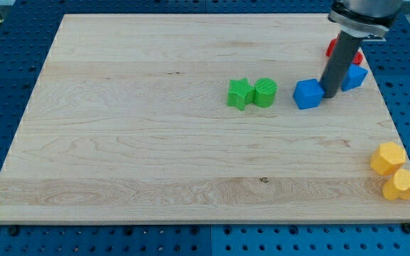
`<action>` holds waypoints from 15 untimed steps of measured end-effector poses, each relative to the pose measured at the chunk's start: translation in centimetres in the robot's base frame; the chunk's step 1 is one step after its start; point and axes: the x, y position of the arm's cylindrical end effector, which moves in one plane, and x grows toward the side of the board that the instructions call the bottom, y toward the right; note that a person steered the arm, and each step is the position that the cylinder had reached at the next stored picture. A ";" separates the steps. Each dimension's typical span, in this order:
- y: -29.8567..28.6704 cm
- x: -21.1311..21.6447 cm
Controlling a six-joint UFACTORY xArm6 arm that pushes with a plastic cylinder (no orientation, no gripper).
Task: Move the blue cube to the left side slightly
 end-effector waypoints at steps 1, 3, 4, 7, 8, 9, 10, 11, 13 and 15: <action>-0.6 0.2; -0.3 2.4; -0.7 4.3; -3.1 3.0; 0.2 3.7; 0.8 1.6; -0.1 -2.6; -0.9 -2.4; -1.9 -2.2; 0.8 -0.8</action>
